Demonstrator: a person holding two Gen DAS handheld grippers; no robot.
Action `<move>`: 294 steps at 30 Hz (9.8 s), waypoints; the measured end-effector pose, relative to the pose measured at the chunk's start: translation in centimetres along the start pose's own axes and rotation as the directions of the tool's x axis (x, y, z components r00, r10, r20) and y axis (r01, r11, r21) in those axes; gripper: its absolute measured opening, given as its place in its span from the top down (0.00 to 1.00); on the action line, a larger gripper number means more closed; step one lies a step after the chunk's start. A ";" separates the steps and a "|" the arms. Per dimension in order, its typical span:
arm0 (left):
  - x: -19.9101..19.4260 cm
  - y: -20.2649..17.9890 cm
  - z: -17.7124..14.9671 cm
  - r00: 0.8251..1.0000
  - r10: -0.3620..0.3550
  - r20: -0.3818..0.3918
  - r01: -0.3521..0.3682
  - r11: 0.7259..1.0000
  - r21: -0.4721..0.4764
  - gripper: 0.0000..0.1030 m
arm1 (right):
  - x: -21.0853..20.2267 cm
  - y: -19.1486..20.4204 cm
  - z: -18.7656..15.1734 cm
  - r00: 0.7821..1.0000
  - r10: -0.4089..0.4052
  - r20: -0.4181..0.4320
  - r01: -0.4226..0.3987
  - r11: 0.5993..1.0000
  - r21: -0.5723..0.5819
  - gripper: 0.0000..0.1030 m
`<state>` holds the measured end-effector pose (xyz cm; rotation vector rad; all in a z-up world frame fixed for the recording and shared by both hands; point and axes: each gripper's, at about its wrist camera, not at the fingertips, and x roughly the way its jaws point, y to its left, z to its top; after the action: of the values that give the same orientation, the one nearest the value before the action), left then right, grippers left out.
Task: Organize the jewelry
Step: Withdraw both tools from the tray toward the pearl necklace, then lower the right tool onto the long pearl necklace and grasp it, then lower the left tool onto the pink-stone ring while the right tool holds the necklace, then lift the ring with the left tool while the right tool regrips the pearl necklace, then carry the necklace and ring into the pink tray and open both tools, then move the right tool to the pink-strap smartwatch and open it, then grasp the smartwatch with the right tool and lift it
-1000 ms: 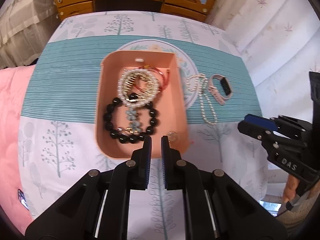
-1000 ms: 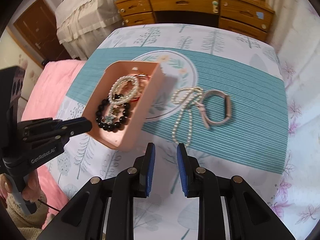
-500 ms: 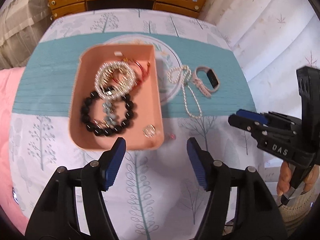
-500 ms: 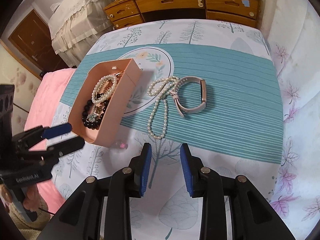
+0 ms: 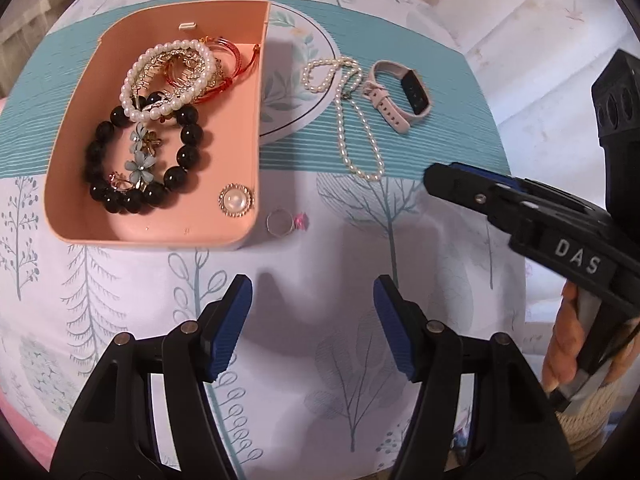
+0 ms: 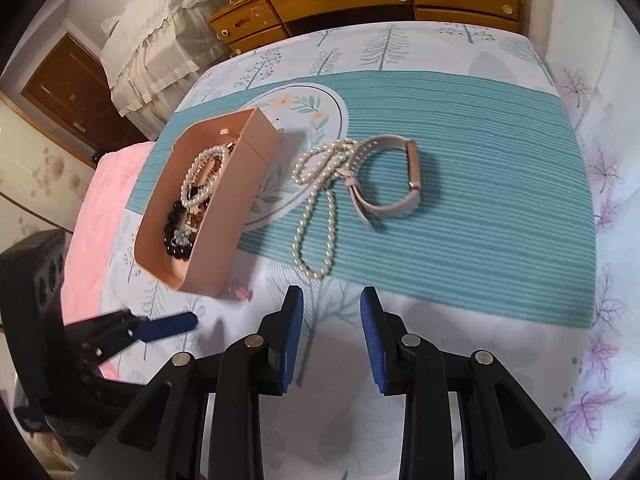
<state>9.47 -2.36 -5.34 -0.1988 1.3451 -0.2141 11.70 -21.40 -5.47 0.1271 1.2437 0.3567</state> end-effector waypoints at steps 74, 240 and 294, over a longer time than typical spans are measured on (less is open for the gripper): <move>2.8 -1.5 2.7 0.987 0.161 -0.011 -0.161 0.986 -0.050 0.83 | -1.0 -1.9 -5.0 0.998 -0.057 -0.008 0.056 0.997 -0.060 0.96; -6.1 6.7 5.8 0.985 0.137 0.101 -0.136 0.991 -0.019 0.70 | -2.6 8.5 6.3 0.996 0.010 0.089 -0.005 0.999 -0.053 0.64; -1.7 1.0 7.8 0.986 0.131 0.107 -0.139 0.987 0.076 0.55 | 5.9 -7.3 6.2 0.997 -0.068 0.020 0.053 0.902 0.429 0.90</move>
<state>16.80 -0.81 -2.29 -0.0474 1.2404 -0.1436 20.64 -25.68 -10.91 0.4692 1.2739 0.0196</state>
